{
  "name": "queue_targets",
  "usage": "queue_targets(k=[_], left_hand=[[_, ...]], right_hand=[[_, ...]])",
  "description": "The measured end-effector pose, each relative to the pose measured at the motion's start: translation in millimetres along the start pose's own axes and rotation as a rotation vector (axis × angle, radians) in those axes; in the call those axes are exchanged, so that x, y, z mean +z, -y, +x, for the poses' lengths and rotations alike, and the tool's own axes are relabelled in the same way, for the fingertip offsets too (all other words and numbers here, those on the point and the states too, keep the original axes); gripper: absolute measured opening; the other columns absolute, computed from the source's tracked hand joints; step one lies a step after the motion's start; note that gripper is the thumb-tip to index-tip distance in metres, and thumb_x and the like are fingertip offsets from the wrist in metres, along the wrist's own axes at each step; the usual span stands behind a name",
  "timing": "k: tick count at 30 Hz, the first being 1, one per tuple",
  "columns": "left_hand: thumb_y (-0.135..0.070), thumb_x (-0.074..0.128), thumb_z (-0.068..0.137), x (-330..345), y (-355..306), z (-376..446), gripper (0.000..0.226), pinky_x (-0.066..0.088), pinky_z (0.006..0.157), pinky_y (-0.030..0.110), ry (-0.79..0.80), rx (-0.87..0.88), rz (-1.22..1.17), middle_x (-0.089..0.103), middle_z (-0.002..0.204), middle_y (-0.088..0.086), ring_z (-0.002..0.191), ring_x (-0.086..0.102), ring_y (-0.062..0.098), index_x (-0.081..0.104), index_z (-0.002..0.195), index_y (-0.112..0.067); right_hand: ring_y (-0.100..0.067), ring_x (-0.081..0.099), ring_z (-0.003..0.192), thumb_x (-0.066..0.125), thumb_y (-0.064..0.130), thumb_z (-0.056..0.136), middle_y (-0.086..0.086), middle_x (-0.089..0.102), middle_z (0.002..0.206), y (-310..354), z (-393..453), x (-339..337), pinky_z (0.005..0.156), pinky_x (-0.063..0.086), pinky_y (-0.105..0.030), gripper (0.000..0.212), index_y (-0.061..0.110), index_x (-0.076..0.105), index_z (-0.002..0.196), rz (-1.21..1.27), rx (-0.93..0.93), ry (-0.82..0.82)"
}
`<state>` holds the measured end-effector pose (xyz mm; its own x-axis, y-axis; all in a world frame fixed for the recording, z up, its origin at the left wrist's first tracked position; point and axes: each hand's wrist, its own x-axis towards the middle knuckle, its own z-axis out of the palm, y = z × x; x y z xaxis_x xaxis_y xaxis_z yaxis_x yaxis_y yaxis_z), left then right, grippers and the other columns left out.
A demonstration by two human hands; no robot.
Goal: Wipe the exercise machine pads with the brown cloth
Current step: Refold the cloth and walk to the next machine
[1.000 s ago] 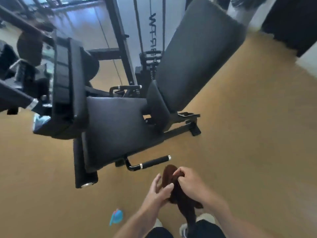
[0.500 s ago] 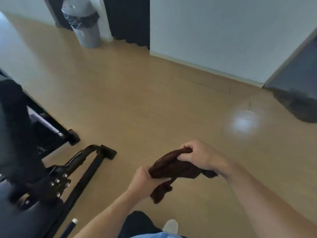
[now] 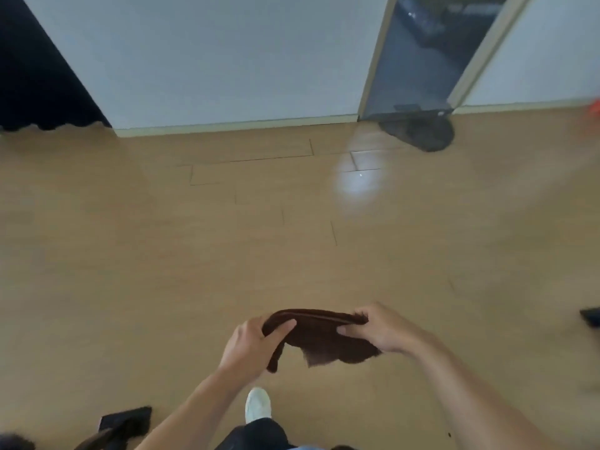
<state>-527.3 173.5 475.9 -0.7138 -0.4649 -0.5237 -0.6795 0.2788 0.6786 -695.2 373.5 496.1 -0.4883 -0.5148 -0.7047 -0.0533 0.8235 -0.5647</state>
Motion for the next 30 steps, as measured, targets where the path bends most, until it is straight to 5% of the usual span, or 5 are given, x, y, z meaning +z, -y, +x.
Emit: queue_targets(k=[8,13,19,25,30], left_hand=[[-0.072,0.070,0.064,36.0,-113.5,150.8,0.046,0.048,0.077,0.034,0.154,0.331,0.496,0.051,0.107,-0.021,0.098,0.056,0.011,0.049,0.077,-0.033],[-0.055,0.079,0.067,111.8,-227.6,219.5,0.041,0.044,0.063,0.031,0.408,0.390,0.555,0.064,0.077,-0.006,0.074,0.060,0.015,0.051,0.075,-0.026],[-0.052,0.088,0.058,202.8,-354.4,276.8,0.053,0.041,0.059,0.028,0.565,0.280,0.408,0.061,0.072,-0.003,0.066,0.056,0.013,0.057,0.079,-0.015],[-0.046,0.089,0.058,265.9,-463.6,322.1,0.066,0.054,0.101,0.048,0.869,0.138,0.073,0.078,0.110,0.010,0.104,0.073,0.031,0.073,0.112,-0.012],[-0.018,0.084,0.069,346.7,-555.3,379.3,0.054,0.056,0.088,0.042,0.885,0.141,-0.209,0.074,0.114,0.016,0.100,0.073,0.031,0.066,0.119,-0.005]], right_hand=[[-0.004,0.053,0.051,0.067,0.062,0.085,0.006,0.060,0.055,-57.0,1.7,-97.8,0.055,0.040,-0.026,0.048,0.016,0.060,0.070,0.222,0.112,-0.550],[-0.033,0.064,0.050,0.076,0.063,0.074,0.001,0.060,0.054,-122.2,2.0,-186.3,0.046,0.042,-0.039,0.056,0.012,0.056,0.069,0.640,0.197,-0.754],[-0.025,0.077,0.084,0.082,0.030,0.082,-0.009,0.080,0.093,-190.1,-14.7,-324.3,0.081,0.063,-0.044,0.019,0.016,0.076,0.094,0.979,0.110,-0.700],[-0.028,0.075,0.093,0.077,-0.003,0.082,-0.017,0.075,0.105,-249.3,-9.0,-441.2,0.087,0.061,-0.043,0.034,0.005,0.063,0.113,1.264,0.100,-0.813],[-0.023,0.071,0.081,0.077,0.006,0.087,-0.009,0.074,0.093,-299.1,43.0,-533.8,0.069,0.062,-0.033,0.018,0.013,0.064,0.098,1.460,0.232,-1.024]])
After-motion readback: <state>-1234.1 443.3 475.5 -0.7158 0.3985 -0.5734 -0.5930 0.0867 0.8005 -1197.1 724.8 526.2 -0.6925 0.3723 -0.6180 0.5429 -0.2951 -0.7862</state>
